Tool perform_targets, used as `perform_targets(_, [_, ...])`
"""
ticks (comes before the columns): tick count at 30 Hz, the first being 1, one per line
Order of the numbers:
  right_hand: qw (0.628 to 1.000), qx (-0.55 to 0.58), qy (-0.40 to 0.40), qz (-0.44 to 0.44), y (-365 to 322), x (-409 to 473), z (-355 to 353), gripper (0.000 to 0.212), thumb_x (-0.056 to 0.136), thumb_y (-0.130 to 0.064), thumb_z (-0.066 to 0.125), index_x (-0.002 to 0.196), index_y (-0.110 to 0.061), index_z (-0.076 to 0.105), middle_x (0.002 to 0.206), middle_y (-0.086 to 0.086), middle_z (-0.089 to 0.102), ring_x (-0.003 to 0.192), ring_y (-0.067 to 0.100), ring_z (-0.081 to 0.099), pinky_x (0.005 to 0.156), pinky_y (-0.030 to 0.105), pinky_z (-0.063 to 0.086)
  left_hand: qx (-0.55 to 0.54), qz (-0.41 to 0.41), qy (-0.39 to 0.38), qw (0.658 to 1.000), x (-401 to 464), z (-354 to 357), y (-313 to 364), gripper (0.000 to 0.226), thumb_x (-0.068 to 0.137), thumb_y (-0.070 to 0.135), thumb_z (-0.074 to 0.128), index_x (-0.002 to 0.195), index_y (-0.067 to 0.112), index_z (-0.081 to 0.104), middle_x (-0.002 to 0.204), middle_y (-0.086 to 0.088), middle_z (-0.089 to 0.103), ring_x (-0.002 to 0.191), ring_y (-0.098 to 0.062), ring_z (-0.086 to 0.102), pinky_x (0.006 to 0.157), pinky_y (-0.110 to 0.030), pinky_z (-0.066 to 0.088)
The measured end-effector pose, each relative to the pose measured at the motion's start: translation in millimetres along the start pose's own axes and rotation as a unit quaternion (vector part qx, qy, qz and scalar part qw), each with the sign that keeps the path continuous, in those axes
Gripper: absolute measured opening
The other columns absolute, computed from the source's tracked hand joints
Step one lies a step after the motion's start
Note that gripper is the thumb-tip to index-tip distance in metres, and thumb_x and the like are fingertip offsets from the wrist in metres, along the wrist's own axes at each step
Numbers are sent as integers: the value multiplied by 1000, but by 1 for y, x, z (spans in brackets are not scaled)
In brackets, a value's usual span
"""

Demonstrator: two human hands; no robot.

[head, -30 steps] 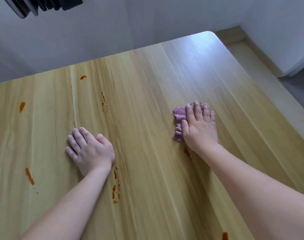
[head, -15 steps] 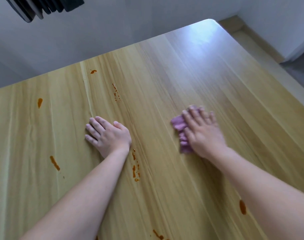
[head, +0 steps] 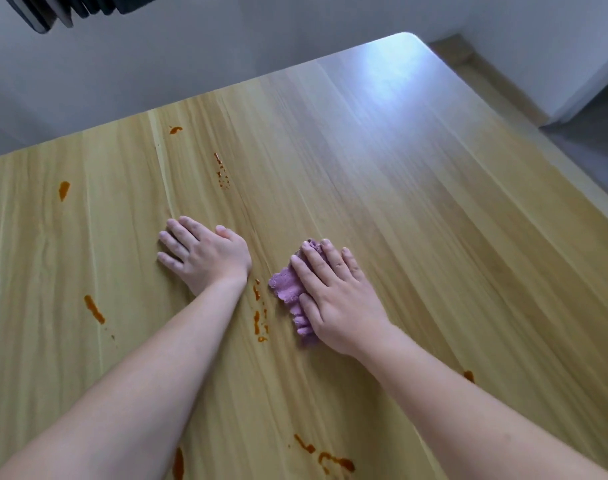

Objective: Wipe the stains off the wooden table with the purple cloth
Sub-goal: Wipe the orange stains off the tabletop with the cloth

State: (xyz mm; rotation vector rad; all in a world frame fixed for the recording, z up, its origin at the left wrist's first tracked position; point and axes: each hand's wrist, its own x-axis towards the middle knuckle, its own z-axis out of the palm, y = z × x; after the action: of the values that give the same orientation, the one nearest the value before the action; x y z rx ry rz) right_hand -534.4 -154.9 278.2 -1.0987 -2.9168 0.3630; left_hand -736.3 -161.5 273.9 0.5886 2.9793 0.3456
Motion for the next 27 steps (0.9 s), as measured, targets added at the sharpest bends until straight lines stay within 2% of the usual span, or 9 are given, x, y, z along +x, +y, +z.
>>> perform_targets(2, [999, -10, 3, 44, 38, -9, -8, 64, 91, -47, 23, 150, -23, 31, 158, 3, 23, 147, 29, 13, 118, 44, 3, 2, -1, 1, 1000, -1, 0, -1, 67, 93, 35, 25, 150, 3, 13, 160, -11, 8, 147, -29, 2, 117, -49, 0])
perform_targets(6, [979, -37, 3, 202, 107, -25, -26, 66, 92, -48, 12, 154, -25, 12, 162, 3, 4, 148, 27, -4, 119, 43, -4, -2, -4, 0, 1000, -2, -1, 1, 66, 93, 34, 26, 150, 4, 13, 160, -10, 9, 147, -29, 2, 117, -48, 0])
perform_targets(10, [971, -19, -18, 236, 82, -22, -24, 61, 100, -41, 17, 154, -20, 1, 161, 8, -9, 146, 29, -15, 118, 45, -9, -48, 6, -14, 999, -2, -10, -5, 62, 93, 27, 28, 150, 6, 17, 160, -8, 10, 147, -27, 2, 118, -43, -1])
perform_targets(13, [985, -7, -5, 174, 43, -35, -11, 62, 98, -43, 13, 154, -19, 1, 161, 8, -9, 146, 28, -17, 117, 44, -12, -100, 73, -17, 992, -16, -21, -20, 59, 95, 22, 27, 150, 5, 18, 160, -8, 13, 147, -25, 4, 119, -38, 1])
perform_targets(18, [994, -20, -16, 105, 17, -71, 1, 71, 88, -46, -2, 154, -20, 2, 162, 5, -7, 146, 25, -18, 118, 43, -11, -66, 143, -6, 987, -87, -35, -66, 57, 98, 24, 26, 151, 5, 15, 160, -8, 10, 148, -22, 1, 120, -37, 1])
perform_targets(22, [996, -17, -21, 79, 6, -97, 2, 73, 87, -46, -5, 154, -19, 5, 162, 6, -4, 147, 26, -15, 118, 43, -10, -81, 154, -32, 984, -163, -36, -90, 57, 98, 21, 28, 151, 5, 15, 160, -8, 10, 148, -20, 1, 120, -34, 4])
perform_targets(27, [999, -8, -19, 45, 10, -114, 2, 71, 89, -48, -3, 154, -20, 9, 162, 5, 1, 147, 25, -12, 116, 40, -13, -4, 149, -47, 988, -195, -26, -106, 60, 99, 30, 26, 152, 9, 9, 161, -4, 1, 148, -18, -4, 120, -33, -1])
